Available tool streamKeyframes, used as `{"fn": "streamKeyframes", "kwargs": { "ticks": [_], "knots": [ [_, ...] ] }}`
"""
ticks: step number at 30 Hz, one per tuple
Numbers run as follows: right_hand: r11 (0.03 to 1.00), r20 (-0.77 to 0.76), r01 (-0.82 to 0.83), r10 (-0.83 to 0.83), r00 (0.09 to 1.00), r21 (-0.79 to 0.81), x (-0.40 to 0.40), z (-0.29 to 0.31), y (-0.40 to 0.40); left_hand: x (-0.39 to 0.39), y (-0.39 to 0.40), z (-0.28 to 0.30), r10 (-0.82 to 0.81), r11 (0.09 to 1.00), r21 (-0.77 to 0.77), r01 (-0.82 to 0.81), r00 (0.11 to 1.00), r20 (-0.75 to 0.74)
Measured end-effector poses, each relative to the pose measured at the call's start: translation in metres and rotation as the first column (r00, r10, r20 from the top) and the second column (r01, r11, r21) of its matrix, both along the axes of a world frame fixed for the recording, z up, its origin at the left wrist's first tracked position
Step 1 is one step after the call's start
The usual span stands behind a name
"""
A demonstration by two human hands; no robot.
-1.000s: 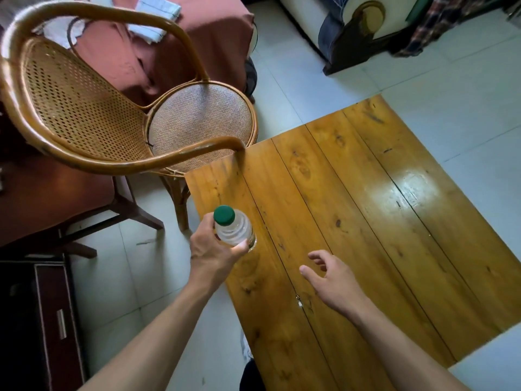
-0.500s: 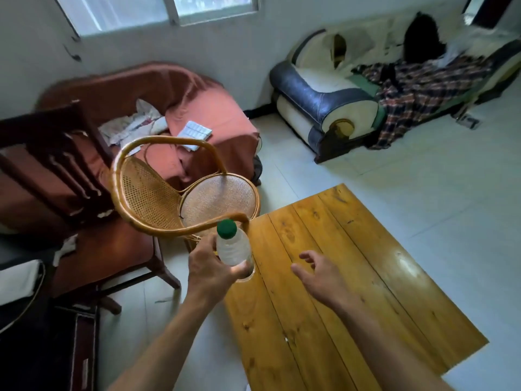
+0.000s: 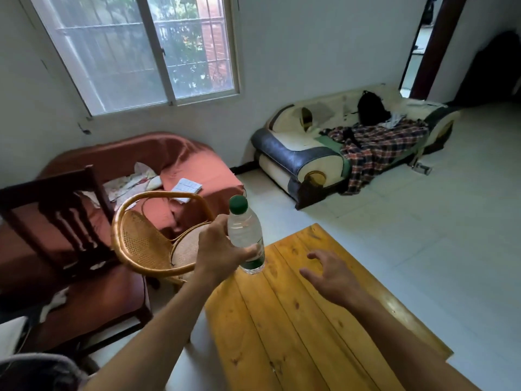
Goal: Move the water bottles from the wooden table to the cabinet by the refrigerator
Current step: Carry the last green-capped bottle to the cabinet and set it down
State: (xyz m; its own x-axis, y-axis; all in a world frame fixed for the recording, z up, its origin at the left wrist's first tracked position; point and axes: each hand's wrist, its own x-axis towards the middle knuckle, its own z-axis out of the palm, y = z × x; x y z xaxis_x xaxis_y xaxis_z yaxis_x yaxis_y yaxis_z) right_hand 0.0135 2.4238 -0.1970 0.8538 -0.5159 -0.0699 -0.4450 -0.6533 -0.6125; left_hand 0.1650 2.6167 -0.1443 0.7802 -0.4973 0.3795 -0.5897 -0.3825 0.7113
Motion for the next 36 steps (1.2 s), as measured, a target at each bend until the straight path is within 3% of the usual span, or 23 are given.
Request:
{"fn": "streamKeyframes", "kwargs": {
  "ticks": [9, 13, 17, 21, 24, 30, 36],
  "knots": [
    [0.967, 0.018, 0.253, -0.254, 0.967, 0.015, -0.066, 0.017, 0.037, -0.024, -0.026, 0.008, -0.311, 0.947, -0.09, 0.309, 0.95, -0.013],
    [0.896, 0.081, 0.397, -0.419, 0.904, 0.2, -0.109, 0.018, 0.052, -0.057, -0.043, -0.001, -0.405, 0.908, -0.135, 0.397, 0.913, -0.04],
    [0.742, 0.045, 0.487, -0.568, 0.822, 0.461, -0.146, 0.021, 0.061, -0.099, -0.057, -0.003, -0.478, 0.873, -0.16, 0.46, 0.873, -0.097],
    [0.427, -0.012, 0.46, -0.723, 0.691, 0.779, -0.179, 0.027, 0.058, -0.139, -0.077, 0.007, -0.55, 0.834, -0.131, 0.536, 0.827, -0.114],
    [0.262, -0.03, 0.388, -0.795, 0.606, 0.884, -0.209, 0.027, 0.046, -0.173, -0.094, 0.015, -0.589, 0.808, -0.094, 0.582, 0.798, -0.123],
    [0.155, -0.064, 0.335, -0.826, 0.561, 0.93, -0.28, 0.023, 0.013, -0.251, -0.136, 0.026, -0.612, 0.79, -0.03, 0.612, 0.784, -0.107],
    [0.11, -0.084, 0.338, -0.856, 0.51, 0.935, -0.353, 0.02, -0.022, -0.323, -0.181, 0.029, -0.68, 0.729, 0.008, 0.684, 0.726, -0.099]
  ]
}}
